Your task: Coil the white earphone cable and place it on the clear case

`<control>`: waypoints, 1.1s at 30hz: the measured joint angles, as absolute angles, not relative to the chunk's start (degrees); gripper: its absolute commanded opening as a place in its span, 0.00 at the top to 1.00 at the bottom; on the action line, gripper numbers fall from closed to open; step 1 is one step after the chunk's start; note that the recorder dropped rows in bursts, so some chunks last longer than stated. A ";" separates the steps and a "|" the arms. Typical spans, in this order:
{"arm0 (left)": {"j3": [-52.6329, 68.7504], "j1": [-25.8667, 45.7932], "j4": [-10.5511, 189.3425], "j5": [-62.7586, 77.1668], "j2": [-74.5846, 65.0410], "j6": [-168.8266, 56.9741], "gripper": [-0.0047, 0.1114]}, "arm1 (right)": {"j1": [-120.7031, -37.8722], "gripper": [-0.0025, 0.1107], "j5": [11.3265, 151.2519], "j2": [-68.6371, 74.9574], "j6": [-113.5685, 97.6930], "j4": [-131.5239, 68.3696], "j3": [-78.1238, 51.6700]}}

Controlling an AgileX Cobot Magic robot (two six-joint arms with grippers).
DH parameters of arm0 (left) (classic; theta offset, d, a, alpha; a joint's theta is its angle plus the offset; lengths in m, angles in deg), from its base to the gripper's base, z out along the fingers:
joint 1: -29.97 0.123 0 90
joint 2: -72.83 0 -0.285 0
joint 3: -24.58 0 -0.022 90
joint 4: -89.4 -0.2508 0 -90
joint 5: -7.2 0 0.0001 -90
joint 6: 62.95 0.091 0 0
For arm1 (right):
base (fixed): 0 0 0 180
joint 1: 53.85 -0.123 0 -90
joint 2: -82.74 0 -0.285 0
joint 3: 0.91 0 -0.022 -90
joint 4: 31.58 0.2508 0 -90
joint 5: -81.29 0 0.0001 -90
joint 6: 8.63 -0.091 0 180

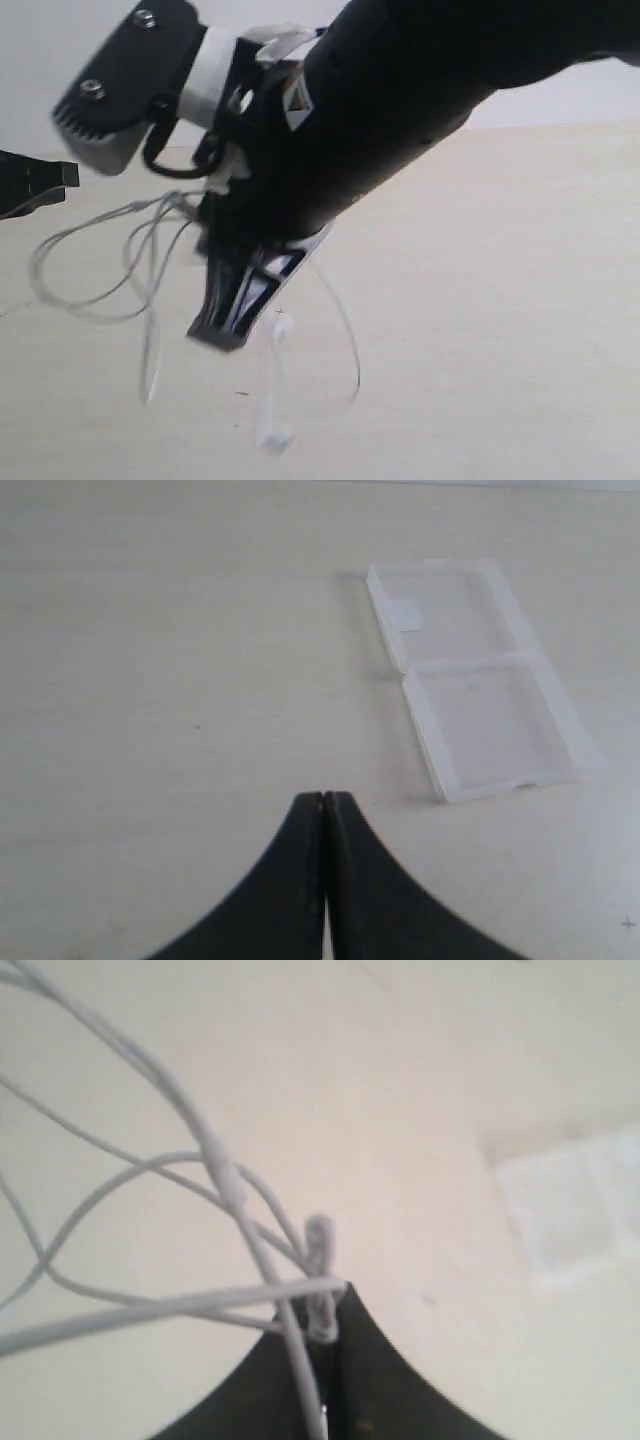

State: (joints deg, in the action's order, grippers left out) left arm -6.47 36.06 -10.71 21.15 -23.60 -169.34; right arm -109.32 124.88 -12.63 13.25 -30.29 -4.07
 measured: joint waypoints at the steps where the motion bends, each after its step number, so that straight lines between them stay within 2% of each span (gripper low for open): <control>1: -6.47 36.06 -10.71 21.74 -23.60 -169.34 0.96 | -109.04 0.98 125.22 -12.69 8.69 -35.67 -3.20; 3: -6.47 36.06 -10.61 22.89 -23.60 -169.34 0.96 | -108.09 0.98 125.91 -13.67 0.66 -44.04 -0.46; 7: -6.47 36.06 -10.39 24.45 -23.60 -169.34 0.96 | -104.92 0.98 128.45 -17.37 -4.25 -46.28 6.91; 15: -7.81 36.06 -10.14 24.36 -23.60 -169.43 0.96 | -96.86 0.98 142.70 -33.98 -1.42 -36.40 28.64; 21: -11.80 36.06 -9.54 21.21 -23.60 -171.63 0.96 | -93.93 0.98 145.57 -45.45 -0.92 -31.58 41.48; 33: -19.21 36.06 -6.51 12.56 -23.60 -172.38 0.96 | -93.79 0.98 137.60 -55.27 -6.30 -29.90 46.48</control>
